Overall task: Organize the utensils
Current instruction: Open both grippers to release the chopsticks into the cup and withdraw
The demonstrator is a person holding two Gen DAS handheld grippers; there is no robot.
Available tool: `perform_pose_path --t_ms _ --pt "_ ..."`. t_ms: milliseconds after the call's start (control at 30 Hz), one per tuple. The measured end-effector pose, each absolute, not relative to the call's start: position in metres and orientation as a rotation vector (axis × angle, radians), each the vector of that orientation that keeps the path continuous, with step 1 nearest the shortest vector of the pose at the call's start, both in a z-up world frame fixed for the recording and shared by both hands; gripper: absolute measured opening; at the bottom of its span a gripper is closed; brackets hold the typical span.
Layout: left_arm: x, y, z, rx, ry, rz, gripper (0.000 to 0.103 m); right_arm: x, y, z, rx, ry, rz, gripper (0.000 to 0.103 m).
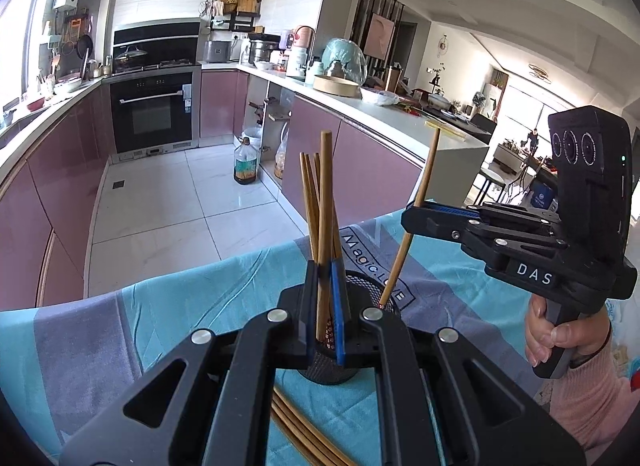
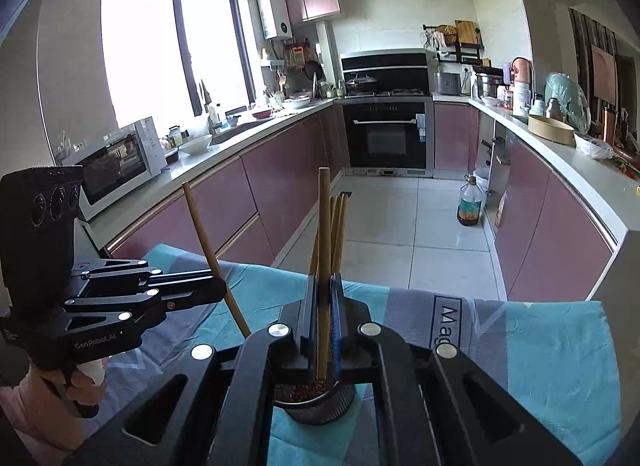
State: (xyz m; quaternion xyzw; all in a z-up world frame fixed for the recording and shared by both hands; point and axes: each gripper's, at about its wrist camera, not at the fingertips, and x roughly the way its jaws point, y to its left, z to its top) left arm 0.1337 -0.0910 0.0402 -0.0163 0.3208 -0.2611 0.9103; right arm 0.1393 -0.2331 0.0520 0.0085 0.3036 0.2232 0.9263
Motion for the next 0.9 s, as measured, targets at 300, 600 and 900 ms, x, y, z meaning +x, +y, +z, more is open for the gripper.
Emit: perform_pose_path --t_ms 300,600,900 --pt "0.159 -0.094 0.039 -0.028 0.704 -0.527 0.007 0.161 -0.232 0.036 0.051 0.692 0.436 0.007" --pt "0.174 -0.097 0.035 -0.048 0.715 -0.489 0.008 0.164 -0.237 0.034 0.1 0.678 0.423 0.018" --pt "0.162 -0.083 0.029 -0.054 0.678 -0.451 0.016 0.145 -0.239 0.031 0.104 0.645 0.437 0.038"
